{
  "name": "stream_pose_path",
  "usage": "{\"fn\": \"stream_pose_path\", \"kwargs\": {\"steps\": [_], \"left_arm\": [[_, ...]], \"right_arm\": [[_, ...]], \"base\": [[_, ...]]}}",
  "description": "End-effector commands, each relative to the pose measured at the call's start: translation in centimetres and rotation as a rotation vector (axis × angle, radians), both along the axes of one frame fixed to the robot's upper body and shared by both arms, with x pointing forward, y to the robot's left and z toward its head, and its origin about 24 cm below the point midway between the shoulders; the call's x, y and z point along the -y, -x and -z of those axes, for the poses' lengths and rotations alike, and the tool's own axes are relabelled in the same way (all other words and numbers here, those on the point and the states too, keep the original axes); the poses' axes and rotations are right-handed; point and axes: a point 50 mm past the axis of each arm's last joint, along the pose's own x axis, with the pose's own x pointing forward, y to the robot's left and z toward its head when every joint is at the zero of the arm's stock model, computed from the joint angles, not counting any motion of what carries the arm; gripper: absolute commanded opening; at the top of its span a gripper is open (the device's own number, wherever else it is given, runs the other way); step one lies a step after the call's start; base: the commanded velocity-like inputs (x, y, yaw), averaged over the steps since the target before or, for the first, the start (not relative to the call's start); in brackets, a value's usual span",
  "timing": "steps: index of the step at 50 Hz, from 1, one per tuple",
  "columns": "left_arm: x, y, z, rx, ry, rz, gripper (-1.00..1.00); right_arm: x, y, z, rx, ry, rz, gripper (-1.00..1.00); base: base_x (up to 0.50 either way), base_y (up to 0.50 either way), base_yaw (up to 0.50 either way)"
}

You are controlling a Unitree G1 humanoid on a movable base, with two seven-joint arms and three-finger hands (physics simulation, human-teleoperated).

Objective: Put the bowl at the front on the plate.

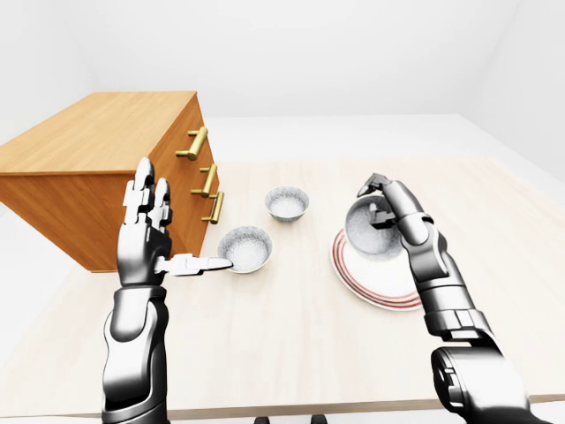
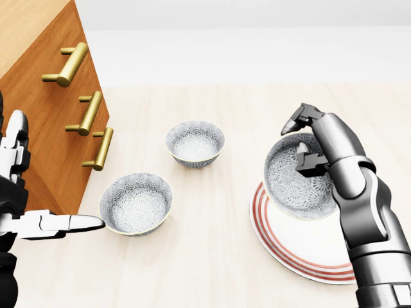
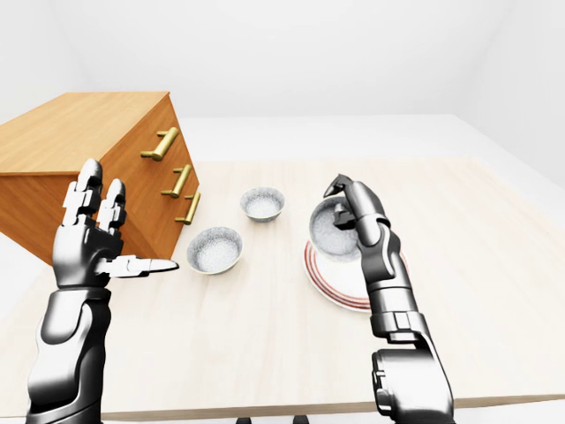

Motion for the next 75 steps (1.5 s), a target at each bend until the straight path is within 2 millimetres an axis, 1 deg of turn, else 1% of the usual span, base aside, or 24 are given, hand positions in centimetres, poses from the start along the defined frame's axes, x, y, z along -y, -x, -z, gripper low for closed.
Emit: {"fn": "stream_pose_path", "kwargs": {"steps": [1,10,15,18,22,23,31,33,42,55,64,67,70,73,75], "left_arm": [[0.0,-0.1,0.1,-0.004,-0.001,0.0,1.0],[0.0,-0.1,0.3,-0.012,0.001,0.0,1.0],[0.0,-0.1,0.3,-0.015,0.001,0.001,1.0],[0.0,-0.1,0.3,-0.015,0.001,0.001,1.0],[0.0,0.0,0.1,-0.003,-0.001,0.001,1.0],[0.0,0.0,-0.1,0.003,-0.001,0.001,1.0],[0.1,0.1,0.0,0.002,-0.002,0.002,1.0],[0.1,0.1,0.0,0.002,-0.002,0.001,1.0],[0.0,0.1,0.0,0.002,-0.002,0.0,1.0],[0.1,0.1,0.0,0.001,-0.003,0.001,1.0],[0.1,0.0,0.1,-0.005,-0.001,0.001,1.0],[0.1,0.0,0.3,-0.011,-0.001,0.002,1.0],[0.1,0.1,0.0,-0.001,-0.001,0.001,1.0],[0.1,-0.1,0.5,-0.021,0.001,0.002,1.0],[0.1,0.0,0.3,-0.013,0.0,0.003,1.0]], "right_arm": [[2.3,0.4,0.4,-0.01,-0.024,0.066,-1.0],[2.9,1.1,1.4,-0.036,-0.016,0.083,-1.0],[2.9,1.4,1.5,-0.036,-0.012,0.081,-1.0],[2.9,1.2,2.4,-0.06,-0.023,0.1,-1.0],[2.7,1.0,2.8,-0.072,-0.03,0.107,-1.0],[2.8,0.8,3.3,-0.088,-0.036,0.122,-1.0],[3.3,1.0,4.9,-0.14,-0.041,0.169,-1.0],[3.2,1.0,4.8,-0.134,-0.039,0.161,-1.0],[3.6,1.1,5.5,-0.16,-0.038,0.187,-1.0],[4.0,1.1,5.9,-0.175,-0.041,0.21,-1.0],[4.3,1.3,6.8,-0.21,-0.045,0.242,-1.0],[4.4,1.2,7.5,-0.235,-0.047,0.268,-1.0],[4.4,1.2,7.7,-0.247,-0.048,0.279,-1.0],[4.5,1.3,8.0,-0.255,-0.046,0.287,-1.0],[4.6,1.3,7.9,-0.255,-0.046,0.289,-1.0]], "base": [[0.0,0.0,0.0],[0.0,0.0,0.0],[0.0,0.0,0.0],[0.0,0.0,0.0],[0.0,0.0,0.0],[0.0,0.0,0.0],[0.0,0.0,0.0],[0.0,0.0,0.0],[0.0,0.0,0.0],[0.0,0.0,0.0],[0.0,0.0,0.0],[0.0,0.0,0.0],[0.0,0.0,0.0],[0.0,0.0,0.0],[0.0,0.0,0.0]]}}
